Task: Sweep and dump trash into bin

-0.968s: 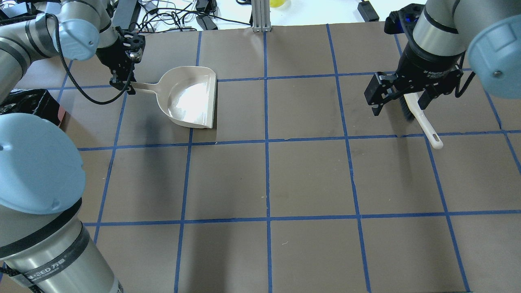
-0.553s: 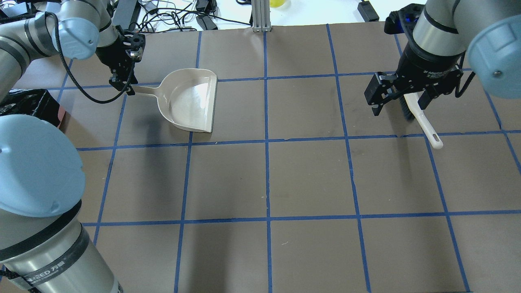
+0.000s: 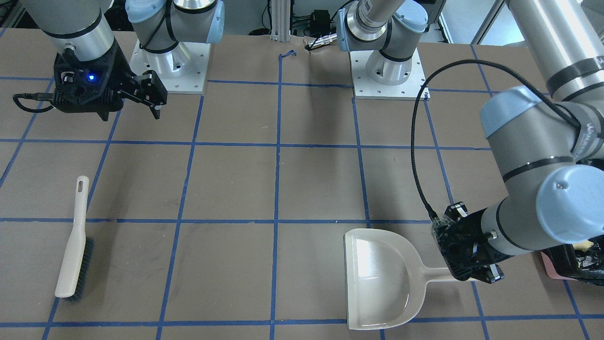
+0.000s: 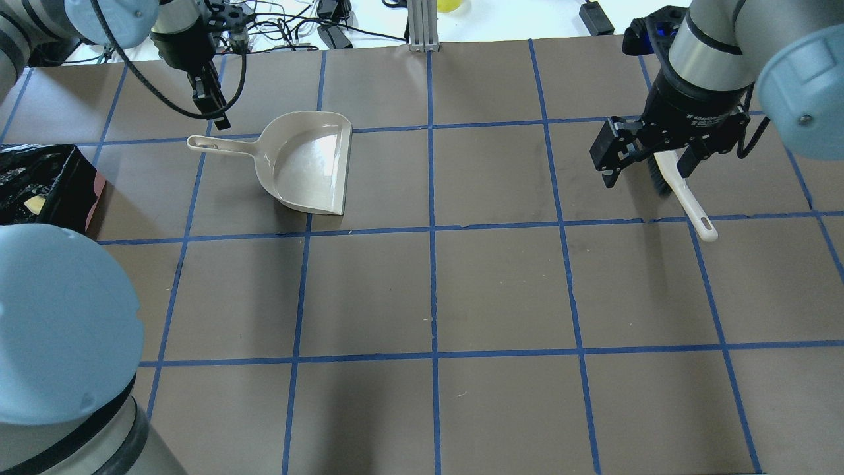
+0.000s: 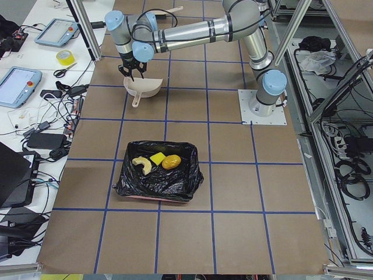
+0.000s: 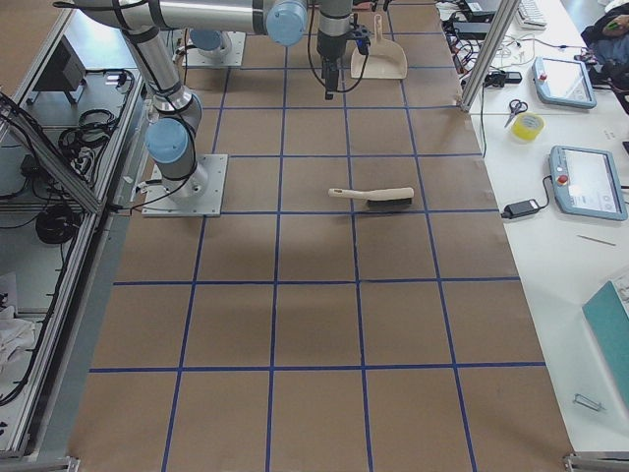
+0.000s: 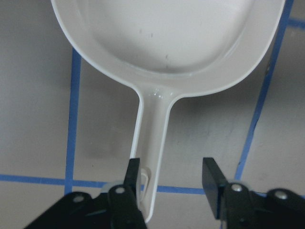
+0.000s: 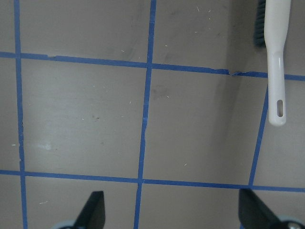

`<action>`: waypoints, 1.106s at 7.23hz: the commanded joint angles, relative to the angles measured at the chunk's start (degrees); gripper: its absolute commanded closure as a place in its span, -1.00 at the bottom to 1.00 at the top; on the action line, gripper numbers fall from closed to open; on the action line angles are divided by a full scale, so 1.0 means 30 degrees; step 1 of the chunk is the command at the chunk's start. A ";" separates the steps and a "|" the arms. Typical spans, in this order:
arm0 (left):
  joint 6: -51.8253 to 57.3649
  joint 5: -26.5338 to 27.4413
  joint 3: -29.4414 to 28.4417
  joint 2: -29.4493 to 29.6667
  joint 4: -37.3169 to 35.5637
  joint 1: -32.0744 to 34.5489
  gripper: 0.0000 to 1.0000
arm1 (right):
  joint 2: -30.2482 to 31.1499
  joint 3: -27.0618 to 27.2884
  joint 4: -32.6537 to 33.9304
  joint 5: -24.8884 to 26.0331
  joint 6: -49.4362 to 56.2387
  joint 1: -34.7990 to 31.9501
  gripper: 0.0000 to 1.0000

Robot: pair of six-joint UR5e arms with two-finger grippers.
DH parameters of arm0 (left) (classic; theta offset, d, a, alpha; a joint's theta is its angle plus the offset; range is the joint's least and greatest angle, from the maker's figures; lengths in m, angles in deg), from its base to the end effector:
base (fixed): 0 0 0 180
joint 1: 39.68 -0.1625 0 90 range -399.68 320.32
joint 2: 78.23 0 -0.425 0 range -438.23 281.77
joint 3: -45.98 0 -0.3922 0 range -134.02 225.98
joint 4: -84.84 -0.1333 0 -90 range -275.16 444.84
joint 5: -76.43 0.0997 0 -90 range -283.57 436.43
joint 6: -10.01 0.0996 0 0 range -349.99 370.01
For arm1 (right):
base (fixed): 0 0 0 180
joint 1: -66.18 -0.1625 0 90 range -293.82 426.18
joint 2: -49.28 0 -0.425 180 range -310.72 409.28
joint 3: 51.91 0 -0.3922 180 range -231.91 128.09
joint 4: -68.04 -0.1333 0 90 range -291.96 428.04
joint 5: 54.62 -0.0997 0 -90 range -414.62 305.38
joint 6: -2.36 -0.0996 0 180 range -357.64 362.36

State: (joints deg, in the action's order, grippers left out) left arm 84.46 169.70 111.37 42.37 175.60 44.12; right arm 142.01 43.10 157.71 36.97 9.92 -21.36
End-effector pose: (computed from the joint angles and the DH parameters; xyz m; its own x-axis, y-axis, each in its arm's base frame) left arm -0.0520 -0.7034 0.3769 -0.3696 0.9240 0.0980 0.9281 0.3621 0.0861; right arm 0.1104 -0.4719 0.4674 -0.9957 -0.0900 0.0215 -0.0889 0.9948 0.0488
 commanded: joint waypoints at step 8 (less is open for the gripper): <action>-1.6493 -0.2224 0.4553 -0.8813 0.5346 0.0630 -0.25 | -0.0002 0.0000 -0.0008 -0.0001 0.0000 0.0000 -1.00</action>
State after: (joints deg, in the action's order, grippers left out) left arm 36.95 165.91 118.60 20.40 192.57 45.82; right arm 142.00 43.10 157.74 36.97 9.92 -21.36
